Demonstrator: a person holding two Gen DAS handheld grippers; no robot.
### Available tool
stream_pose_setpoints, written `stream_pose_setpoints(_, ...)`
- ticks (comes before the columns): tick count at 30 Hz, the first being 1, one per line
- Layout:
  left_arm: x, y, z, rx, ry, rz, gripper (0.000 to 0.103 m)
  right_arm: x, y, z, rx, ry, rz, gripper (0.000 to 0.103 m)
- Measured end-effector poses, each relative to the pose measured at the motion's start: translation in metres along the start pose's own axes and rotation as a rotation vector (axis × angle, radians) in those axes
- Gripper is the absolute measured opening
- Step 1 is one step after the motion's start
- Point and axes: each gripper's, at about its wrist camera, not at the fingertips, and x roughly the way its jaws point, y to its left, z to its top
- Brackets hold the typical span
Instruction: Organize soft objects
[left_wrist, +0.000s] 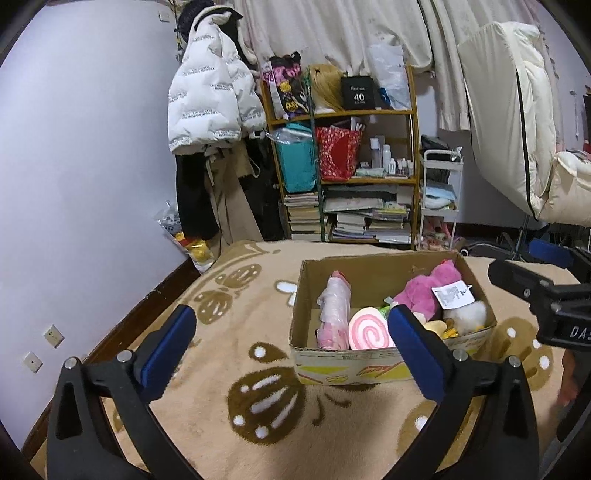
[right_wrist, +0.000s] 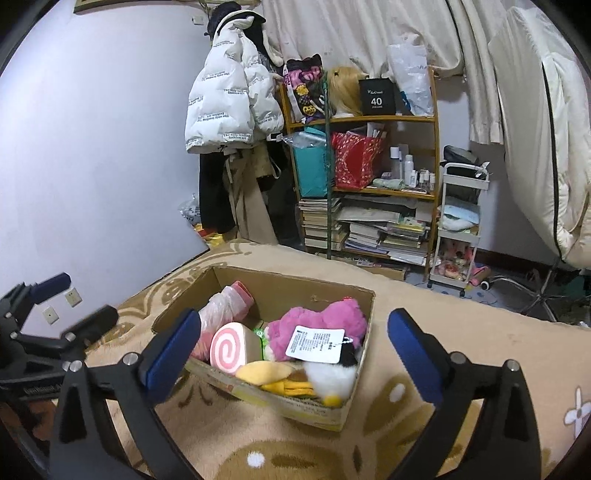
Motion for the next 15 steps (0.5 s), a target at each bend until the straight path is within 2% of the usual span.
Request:
stream_pose_setpoints(11,-0.042,0.010,0.005,-0.032,-0.042,-0.011,0.103,-0.044,-0.002,-0.002,0.022,-0.036,-0.036,0.103)
stream_pose_setpoints(15,-0.056,0.016,0.001,-0.049,-0.036,-0.023,0.102,-0.061,-0.003,-0.001,0.028,-0.060,-0.044,0.103)
